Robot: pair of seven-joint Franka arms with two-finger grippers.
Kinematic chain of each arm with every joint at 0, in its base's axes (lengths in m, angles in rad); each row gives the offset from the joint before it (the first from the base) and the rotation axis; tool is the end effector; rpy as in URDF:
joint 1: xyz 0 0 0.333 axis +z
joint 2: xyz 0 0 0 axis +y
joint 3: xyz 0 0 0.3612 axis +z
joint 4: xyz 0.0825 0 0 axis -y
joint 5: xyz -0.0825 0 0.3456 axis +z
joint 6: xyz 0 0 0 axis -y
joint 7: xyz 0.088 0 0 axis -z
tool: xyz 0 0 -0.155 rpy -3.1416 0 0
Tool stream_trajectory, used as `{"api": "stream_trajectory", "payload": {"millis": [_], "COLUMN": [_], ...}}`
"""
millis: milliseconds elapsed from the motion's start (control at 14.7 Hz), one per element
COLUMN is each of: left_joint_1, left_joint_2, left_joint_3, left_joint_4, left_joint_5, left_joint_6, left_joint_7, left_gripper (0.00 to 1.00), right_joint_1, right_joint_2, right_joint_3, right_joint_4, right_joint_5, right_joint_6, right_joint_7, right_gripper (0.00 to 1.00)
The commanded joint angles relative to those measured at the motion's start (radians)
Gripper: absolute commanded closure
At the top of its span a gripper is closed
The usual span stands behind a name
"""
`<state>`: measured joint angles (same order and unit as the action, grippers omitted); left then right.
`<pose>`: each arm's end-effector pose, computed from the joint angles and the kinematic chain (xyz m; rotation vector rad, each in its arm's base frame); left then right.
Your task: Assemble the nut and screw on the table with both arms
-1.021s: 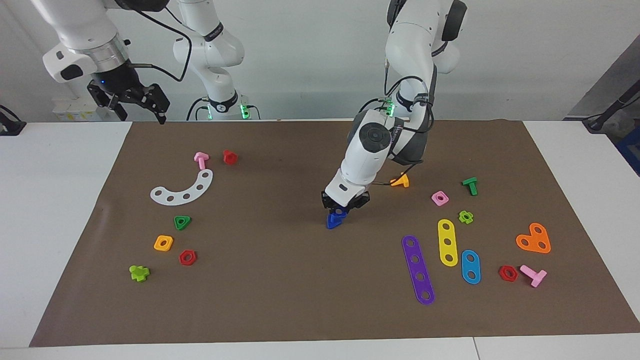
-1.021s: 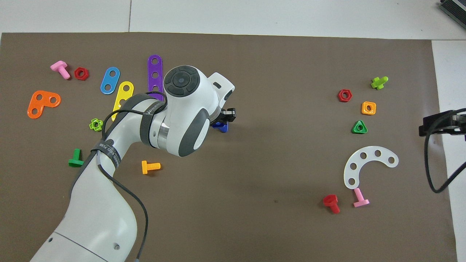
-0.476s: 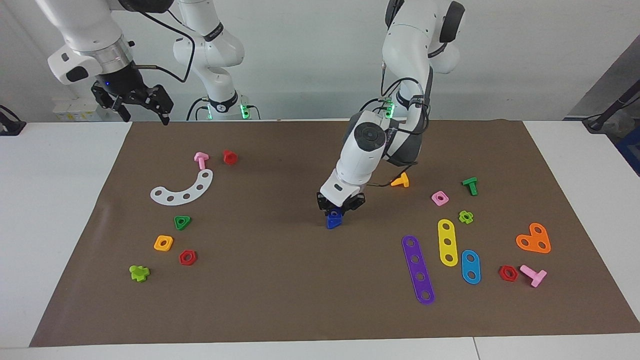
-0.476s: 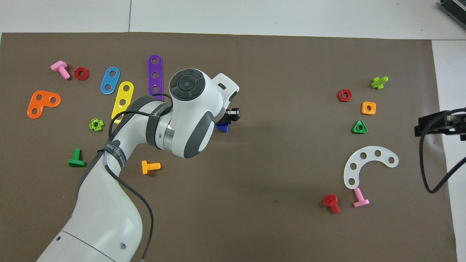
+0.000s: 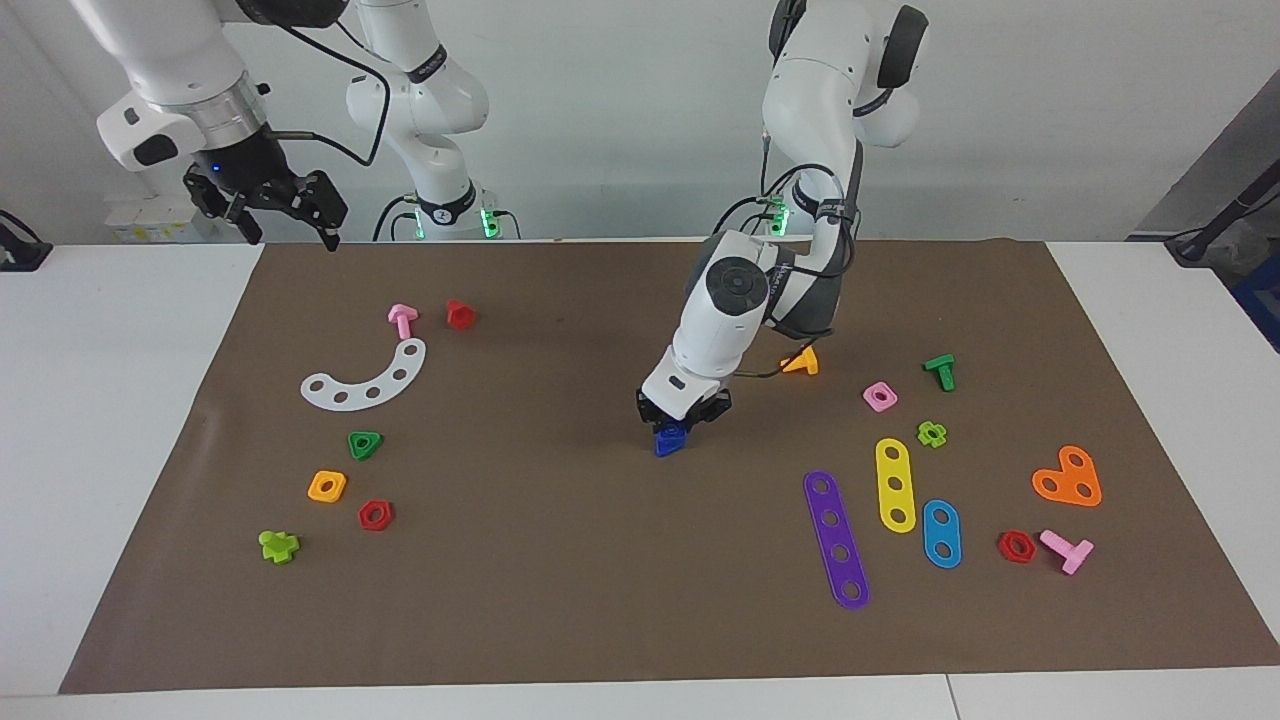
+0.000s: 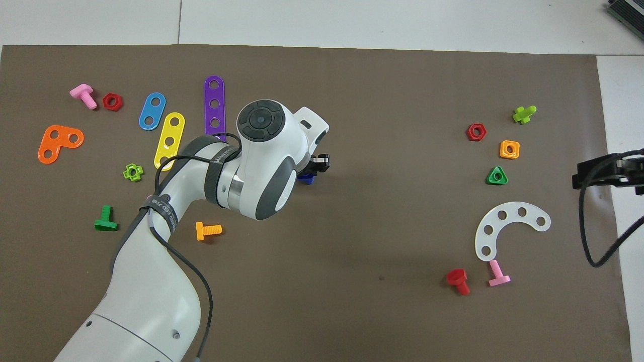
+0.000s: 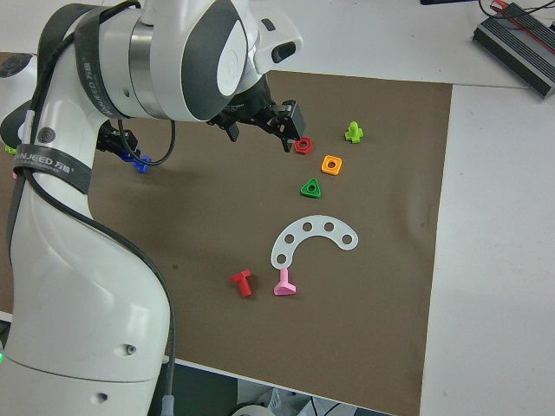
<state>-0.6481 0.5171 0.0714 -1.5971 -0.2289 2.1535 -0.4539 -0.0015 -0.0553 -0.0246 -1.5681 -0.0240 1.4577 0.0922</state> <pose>0.5593 -0.3940 0.3486 2.9825 -0.0157 -0.0627 0.4817 -0.0169 0.6410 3.1104 -0.1873 -0.0847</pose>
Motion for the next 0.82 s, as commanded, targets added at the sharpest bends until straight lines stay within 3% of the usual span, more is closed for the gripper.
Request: {"api": "stream_trajectory", "payload": {"millis": [0,68,136,204,340,408,613,749], "left_joint_1": [-0.031,-0.033,-0.035,-0.035,-0.033,-0.033,-0.018,0.005], "left_joint_2": [0.0,0.0,0.0,0.0,0.0,-0.002,0.003,0.029], "left_joint_3": [0.018,0.018,0.018,0.018,0.018,0.018,0.016,0.031], "left_joint_4": [-0.056,-0.067,-0.069,-0.069,-0.066,-0.06,-0.009,0.072], "left_joint_5": [-0.01,-0.01,-0.01,-0.009,0.025,0.028,0.028,0.029], "left_joint_6": [0.069,0.087,0.091,0.091,0.091,0.082,0.066,-0.031], "left_joint_7": [-0.008,-0.008,-0.008,-0.008,-0.008,-0.006,-0.005,-0.003], "left_gripper": [1.0,1.0,0.81,0.5,0.05,0.0,0.0,0.0], "right_joint_1": [-0.006,-0.006,-0.008,-0.011,-0.014,-0.014,-0.015,-0.012], "right_joint_2": [-0.02,-0.02,-0.02,-0.02,-0.02,-0.02,-0.02,-0.02], "right_joint_3": [0.005,0.005,0.005,0.005,0.005,0.005,0.005,0.005], "right_joint_4": [-0.026,-0.026,-0.026,-0.026,-0.024,-0.024,-0.024,-0.018], "right_joint_5": [0.002,0.002,0.004,0.004,0.004,0.004,0.004,0.006], "right_joint_6": [0.023,0.023,0.021,0.021,0.021,0.021,0.021,0.018], "right_joint_7": [-0.02,-0.02,-0.019,-0.012,-0.009,-0.008,-0.009,-0.017], "right_gripper": [0.0,0.0,0.0,0.0,0.0,0.0,0.0,0.0]}}
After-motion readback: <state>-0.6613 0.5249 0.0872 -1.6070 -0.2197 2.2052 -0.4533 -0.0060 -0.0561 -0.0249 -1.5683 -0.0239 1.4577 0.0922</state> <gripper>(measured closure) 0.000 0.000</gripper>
